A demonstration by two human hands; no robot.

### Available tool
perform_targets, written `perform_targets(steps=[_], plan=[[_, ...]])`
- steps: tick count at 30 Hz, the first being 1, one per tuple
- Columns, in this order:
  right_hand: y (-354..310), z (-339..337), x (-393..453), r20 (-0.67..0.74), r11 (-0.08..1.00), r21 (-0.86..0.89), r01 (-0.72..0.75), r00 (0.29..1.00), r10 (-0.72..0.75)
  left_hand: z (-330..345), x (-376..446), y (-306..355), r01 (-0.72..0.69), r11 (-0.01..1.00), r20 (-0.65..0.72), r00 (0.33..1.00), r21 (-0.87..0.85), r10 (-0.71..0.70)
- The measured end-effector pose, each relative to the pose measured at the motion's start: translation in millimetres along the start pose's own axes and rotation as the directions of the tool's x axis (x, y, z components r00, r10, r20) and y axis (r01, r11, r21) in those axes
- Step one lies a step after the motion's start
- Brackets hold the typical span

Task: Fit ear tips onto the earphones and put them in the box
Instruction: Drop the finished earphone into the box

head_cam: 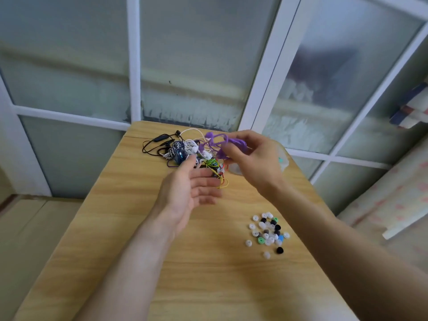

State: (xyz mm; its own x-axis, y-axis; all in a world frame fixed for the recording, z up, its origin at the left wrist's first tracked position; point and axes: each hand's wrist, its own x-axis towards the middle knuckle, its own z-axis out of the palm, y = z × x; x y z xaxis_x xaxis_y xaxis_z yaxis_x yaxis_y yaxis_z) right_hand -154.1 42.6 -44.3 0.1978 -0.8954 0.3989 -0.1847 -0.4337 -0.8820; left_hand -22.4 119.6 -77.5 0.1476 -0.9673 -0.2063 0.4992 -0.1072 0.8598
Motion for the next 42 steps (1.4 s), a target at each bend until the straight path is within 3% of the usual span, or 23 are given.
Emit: perform_targets(steps=[2, 5, 8, 11, 14, 17, 20, 22, 26, 30, 33, 38, 40, 42], plan=[[1.8, -9.2, -24.4, -0.026, 0.999, -0.017, 0.05, 0.998, -0.05, 7.4, -5.4, -5.8, 0.112, 0.989, 0.124, 0.987, -0.1, -0.099], [12.5, -22.2, -69.6, -0.019, 0.948, -0.252, 0.192, 0.979, -0.203, 19.5, -11.3, -20.8, 0.161, 0.98, 0.202, 0.97, -0.113, -0.136], [28.2, -32.7, -107.2, 0.105, 0.848, -0.397, 0.351, 0.935, -0.338, 29.2, -18.0, -40.7, 0.147, 0.989, 0.107, 0.983, -0.002, -0.146], [35.1, -41.6, -127.9, 0.241, 0.854, -0.366, 0.369, 0.924, -0.296, 31.0, -23.8, -56.4, 0.085, 0.984, 0.005, 0.996, 0.153, -0.087], [30.4, -52.8, -141.1, 0.308, 0.885, -0.309, 0.347, 0.917, -0.252, 32.7, -30.0, -59.4, 0.065, 0.985, 0.008, 0.998, 0.158, -0.068], [24.0, -59.9, -145.2, 0.105, 0.938, -0.227, 0.26, 0.965, -0.242, 32.0, -33.9, -56.8, 0.033, 0.982, 0.063, 0.997, 0.186, -0.045], [30.5, -62.0, -140.5, -0.017, 0.995, -0.096, -0.006, 1.0, 0.004, 32.0, -37.3, -57.6, 0.027, 0.96, 0.181, 0.98, 0.279, -0.08], [34.3, -64.1, -137.2, 0.055, 0.991, 0.022, -0.135, 0.99, 0.134, 31.9, -40.9, -57.0, 0.038, 0.944, 0.266, 0.955, 0.327, -0.13], [35.2, -73.0, -133.9, 0.249, 0.945, 0.174, -0.278, 0.941, 0.231, 32.5, -48.7, -59.8, 0.069, 0.909, 0.395, 0.886, 0.41, -0.245], [38.9, -82.1, -133.0, 0.262, 0.962, 0.119, -0.245, 0.942, 0.207, 32.1, -50.7, -63.7, 0.02, 0.856, 0.378, 0.892, 0.517, -0.249], [40.2, -86.4, -132.0, 0.218, 0.939, 0.159, -0.306, 0.938, 0.269, 30.4, -50.5, -66.8, -0.049, 0.806, 0.362, 0.908, 0.591, -0.21], [36.8, -82.4, -132.7, 0.163, 0.946, 0.158, -0.283, 0.952, 0.258, 32.0, -50.2, -69.3, -0.127, 0.854, 0.335, 0.94, 0.505, -0.058], [32.1, -83.1, -130.4, 0.167, 0.96, 0.111, -0.258, 0.957, 0.238, 32.9, -49.0, -68.3, -0.13, 0.874, 0.264, 0.965, 0.469, 0.002], [36.5, -89.1, -122.0, 0.083, 0.975, -0.009, -0.221, 0.972, 0.221, 31.8, -47.4, -66.2, -0.129, 0.884, 0.199, 0.979, 0.45, 0.042]])
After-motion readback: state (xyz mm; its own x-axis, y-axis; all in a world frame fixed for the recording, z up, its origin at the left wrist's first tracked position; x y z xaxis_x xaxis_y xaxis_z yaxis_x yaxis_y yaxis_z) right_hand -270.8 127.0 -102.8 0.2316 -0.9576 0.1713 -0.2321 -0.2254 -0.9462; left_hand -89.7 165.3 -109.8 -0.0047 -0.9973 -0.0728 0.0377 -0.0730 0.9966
